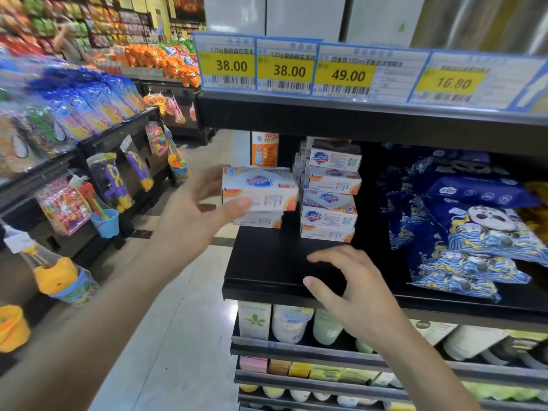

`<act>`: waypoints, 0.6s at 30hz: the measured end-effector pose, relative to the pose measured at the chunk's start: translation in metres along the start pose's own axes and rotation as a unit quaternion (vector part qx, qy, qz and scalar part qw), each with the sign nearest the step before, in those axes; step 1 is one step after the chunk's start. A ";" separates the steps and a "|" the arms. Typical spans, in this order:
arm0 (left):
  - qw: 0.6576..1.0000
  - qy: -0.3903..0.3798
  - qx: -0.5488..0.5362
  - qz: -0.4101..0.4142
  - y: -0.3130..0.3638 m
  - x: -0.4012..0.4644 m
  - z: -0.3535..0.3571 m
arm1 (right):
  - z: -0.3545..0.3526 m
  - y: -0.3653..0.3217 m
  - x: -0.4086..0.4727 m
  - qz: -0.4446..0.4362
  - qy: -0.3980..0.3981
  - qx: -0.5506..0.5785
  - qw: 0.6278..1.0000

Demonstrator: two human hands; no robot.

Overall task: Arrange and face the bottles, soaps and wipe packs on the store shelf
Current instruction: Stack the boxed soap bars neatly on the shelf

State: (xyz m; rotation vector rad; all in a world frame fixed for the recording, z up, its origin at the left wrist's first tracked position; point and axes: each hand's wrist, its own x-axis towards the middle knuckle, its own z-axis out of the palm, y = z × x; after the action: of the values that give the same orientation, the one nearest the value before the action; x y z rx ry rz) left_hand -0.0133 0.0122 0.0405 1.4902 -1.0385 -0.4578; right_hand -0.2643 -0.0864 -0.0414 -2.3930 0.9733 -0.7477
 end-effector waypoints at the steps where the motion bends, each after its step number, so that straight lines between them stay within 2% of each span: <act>1: 1.000 0.005 0.002 0.006 0.001 0.008 -0.003 | 0.005 0.002 0.001 0.004 -0.001 -0.022 1.000; 5: 1.000 0.007 0.019 0.024 -0.003 0.038 -0.005 | 0.022 0.008 0.000 -0.010 0.041 -0.082 0.996; 10: 1.000 0.004 0.023 0.018 -0.017 0.067 0.001 | 0.023 0.008 -0.003 -0.012 0.049 -0.104 0.993; 18: 0.998 -0.058 0.019 -0.022 -0.036 0.089 0.010 | 0.024 0.006 -0.004 -0.007 0.056 -0.110 0.992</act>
State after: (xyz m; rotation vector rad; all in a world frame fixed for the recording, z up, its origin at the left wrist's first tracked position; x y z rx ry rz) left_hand 0.0376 -0.0688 0.0296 1.5374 -1.1120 -0.5655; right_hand -0.2552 -0.0827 -0.0643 -2.5709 1.1382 -0.8265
